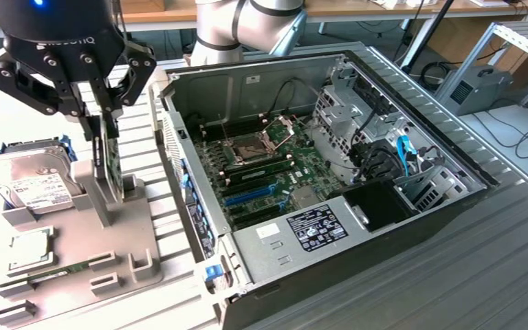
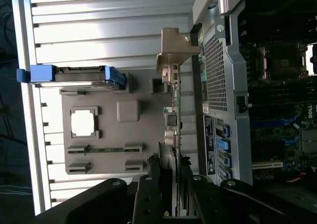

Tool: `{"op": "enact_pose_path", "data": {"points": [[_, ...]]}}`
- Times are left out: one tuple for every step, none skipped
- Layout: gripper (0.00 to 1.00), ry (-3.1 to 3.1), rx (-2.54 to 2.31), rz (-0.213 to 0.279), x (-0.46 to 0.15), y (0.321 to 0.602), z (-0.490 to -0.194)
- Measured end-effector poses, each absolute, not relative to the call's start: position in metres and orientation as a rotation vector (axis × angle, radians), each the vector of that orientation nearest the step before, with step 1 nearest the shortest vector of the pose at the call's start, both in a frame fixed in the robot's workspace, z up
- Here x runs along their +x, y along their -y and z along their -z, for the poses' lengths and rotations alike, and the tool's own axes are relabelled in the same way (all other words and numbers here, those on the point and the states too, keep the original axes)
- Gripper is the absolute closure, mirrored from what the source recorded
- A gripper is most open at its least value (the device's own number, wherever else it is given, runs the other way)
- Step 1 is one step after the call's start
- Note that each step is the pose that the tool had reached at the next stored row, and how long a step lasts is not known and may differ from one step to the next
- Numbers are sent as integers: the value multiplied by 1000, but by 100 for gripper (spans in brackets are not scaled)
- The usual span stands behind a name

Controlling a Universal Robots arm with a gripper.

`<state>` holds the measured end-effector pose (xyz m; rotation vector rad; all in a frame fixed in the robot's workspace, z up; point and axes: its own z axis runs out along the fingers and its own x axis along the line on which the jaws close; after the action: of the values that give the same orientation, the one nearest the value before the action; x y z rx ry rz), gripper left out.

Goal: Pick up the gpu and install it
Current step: 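Pick up the gpu and move the gpu toward the slot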

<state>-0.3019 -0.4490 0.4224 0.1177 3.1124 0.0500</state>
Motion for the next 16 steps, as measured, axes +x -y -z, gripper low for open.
{"op": "enact_pose_path", "data": {"points": [[74, -3112, 118, -50, -302, 449, -428], [74, -3112, 118, -50, -302, 449, -429], [74, -3112, 118, -50, -302, 449, -430], [74, -3112, 118, -50, -302, 449, -431], [74, -3112, 118, -50, -302, 449, -431], [74, -3112, 118, -50, -302, 449, -432], [74, -3112, 118, -50, -302, 449, -433], [74, -3112, 118, -50, -302, 449, -434], [74, -3112, 118, -50, -302, 449, -434], [74, -3112, 118, -50, -302, 449, -435], [74, -3112, 118, -50, -302, 449, -436], [74, -3112, 118, -50, -302, 449, -437], [74, -3112, 118, -50, -302, 449, -438], [74, -3112, 118, -50, -302, 449, -439], [74, -3112, 118, -50, -302, 449, -440], [74, -3112, 118, -50, -302, 449, -441]]}}
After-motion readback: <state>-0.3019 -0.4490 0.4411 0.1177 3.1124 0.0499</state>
